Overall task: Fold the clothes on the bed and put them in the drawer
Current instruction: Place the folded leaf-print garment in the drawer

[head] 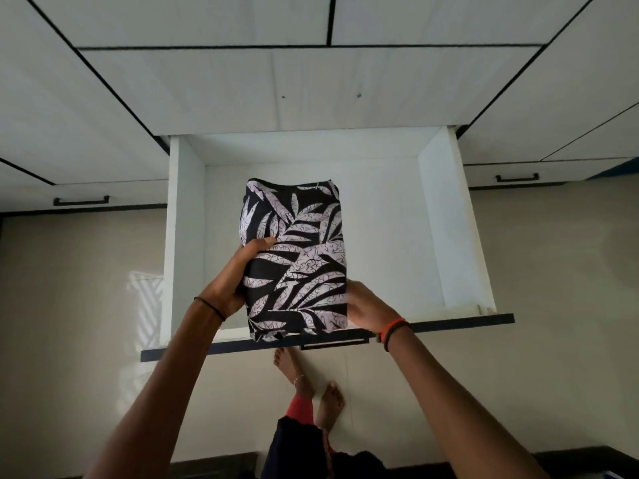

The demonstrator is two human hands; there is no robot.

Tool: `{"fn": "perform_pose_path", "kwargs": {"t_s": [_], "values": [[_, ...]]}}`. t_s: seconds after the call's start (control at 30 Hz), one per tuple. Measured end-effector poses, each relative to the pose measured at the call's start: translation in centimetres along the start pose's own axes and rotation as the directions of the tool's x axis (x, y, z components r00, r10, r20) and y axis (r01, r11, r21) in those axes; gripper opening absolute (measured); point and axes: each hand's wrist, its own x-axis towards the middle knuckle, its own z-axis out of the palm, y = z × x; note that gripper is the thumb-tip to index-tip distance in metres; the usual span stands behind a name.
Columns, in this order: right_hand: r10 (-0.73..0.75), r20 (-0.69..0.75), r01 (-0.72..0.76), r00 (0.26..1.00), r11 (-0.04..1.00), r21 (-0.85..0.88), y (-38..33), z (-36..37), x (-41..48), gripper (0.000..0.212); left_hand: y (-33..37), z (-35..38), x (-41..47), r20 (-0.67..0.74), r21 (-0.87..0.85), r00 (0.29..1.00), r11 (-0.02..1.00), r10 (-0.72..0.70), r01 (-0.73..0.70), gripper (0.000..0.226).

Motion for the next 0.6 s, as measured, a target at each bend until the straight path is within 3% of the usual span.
{"fn": "perform_pose_path", "kwargs": {"t_s": [0.1, 0.2, 0.27, 0.4, 0.5, 0.6], "values": [[-0.104, 0.097, 0.081, 0.990, 0.974, 0.214, -3.1, 3.1, -0.6, 0.040, 1.1, -0.7, 0.6, 0.038, 0.037, 0.999, 0.999, -0.010, 0.009, 0.064], [-0.097, 0.055, 0.074, 0.994, 0.945, 0.320, -4.4, 4.9, 0.8, 0.075, 1.7, -1.9, 1.7, 0.028, 0.073, 1.000, 0.997, -0.011, 0.009, 0.064], [-0.085, 0.135, 0.027, 0.987, 0.923, 0.384, -4.3, 5.6, 2.5, 0.086, 1.6, -3.5, 3.0, 0.006, 0.075, 0.999, 0.996, -0.040, 0.039, 0.065], [-0.010, 0.215, -0.046, 0.977, 0.966, 0.253, -3.8, 5.3, 5.3, 0.072, 0.2, -6.3, 6.1, -0.094, 0.051, 0.991, 0.994, -0.092, 0.097, 0.054], [0.089, 0.191, -0.106, 0.978, 0.991, 0.086, -3.4, 4.7, 7.6, 0.078, -1.3, -7.7, 8.1, -0.146, 0.027, 0.982, 0.992, -0.117, 0.123, 0.050], [0.147, 0.185, -0.147, 0.972, 0.989, -0.014, -3.0, 4.4, 10.7, 0.068, -2.8, -9.3, 10.2, -0.162, 0.023, 0.975, 0.987, -0.153, 0.159, 0.066]]}}
